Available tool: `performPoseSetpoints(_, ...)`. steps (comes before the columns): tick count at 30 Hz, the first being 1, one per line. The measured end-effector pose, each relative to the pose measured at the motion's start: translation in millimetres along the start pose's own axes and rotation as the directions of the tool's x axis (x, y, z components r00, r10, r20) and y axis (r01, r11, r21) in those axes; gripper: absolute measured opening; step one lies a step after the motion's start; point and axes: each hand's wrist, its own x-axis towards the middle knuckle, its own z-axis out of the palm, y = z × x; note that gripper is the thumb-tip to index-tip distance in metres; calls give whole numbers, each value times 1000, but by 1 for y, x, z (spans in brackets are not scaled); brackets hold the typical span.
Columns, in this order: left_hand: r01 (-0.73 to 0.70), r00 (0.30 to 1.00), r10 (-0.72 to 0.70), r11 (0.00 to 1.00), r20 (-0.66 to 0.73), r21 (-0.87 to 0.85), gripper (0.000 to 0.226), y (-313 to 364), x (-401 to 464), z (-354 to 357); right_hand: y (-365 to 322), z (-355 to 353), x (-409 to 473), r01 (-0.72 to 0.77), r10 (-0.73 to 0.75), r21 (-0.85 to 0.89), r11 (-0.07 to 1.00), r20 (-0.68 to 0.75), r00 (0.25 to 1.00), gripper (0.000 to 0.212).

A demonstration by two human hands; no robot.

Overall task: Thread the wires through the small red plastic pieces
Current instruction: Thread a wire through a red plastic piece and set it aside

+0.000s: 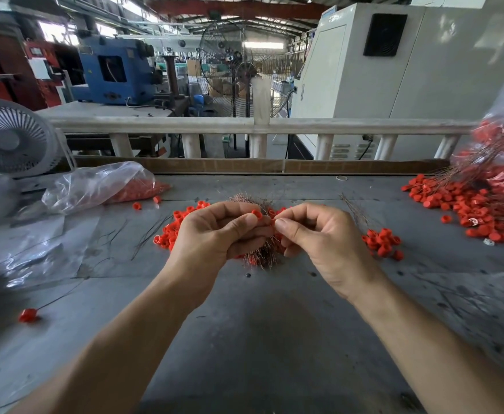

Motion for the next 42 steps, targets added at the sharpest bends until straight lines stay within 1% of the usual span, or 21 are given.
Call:
performPoseSetpoints(2,-6,1000,6,1000,-4,26,19,1,0,1,-3,-2,0,25,-25,1,1000,-28,999,4)
performPoseSetpoints(4,-12,1000,12,999,7,51,19,0,-1,3,-7,-3,-2,79,-81,-29,996,-46,996,2)
performPoseSetpoints(8,-36,999,33,996,35,83,19,0,-3,7,-11,1,-6,226,-232,-193,955,-12,973,8)
performPoseSetpoints(12,-55,998,49,991,49,120,26,2,-5,8,-14,5,-8,292,-308,-300,908,-6,952,10)
performPoseSetpoints(17,-90,995,83,981,47,173,21,0,-6,10,-18,4,-9,331,-348,-368,869,23,937,9)
performPoseSetpoints(22,-132,991,123,969,55,207,21,0,-7,11,-19,5,-10,333,-354,-375,865,14,935,7)
performPoseSetpoints(28,-130,991,123,969,47,208,24,2,-8,11,-18,5,-9,345,-364,-333,877,7,932,7)
performPoseSetpoints(33,-101,995,96,981,38,167,22,2,-9,11,-16,9,-9,268,-288,-215,939,-67,955,10)
performPoseSetpoints(36,-76,997,73,984,26,163,20,0,-9,11,-14,11,-10,251,-270,-178,951,-91,958,12)
performPoseSetpoints(39,-56,998,55,988,6,146,23,0,-8,11,-14,14,-10,271,-297,-224,936,-90,951,13)
performPoseSetpoints(42,-20,1000,21,993,-15,117,25,-1,-7,9,-15,13,-10,334,-371,-358,872,-35,928,10)
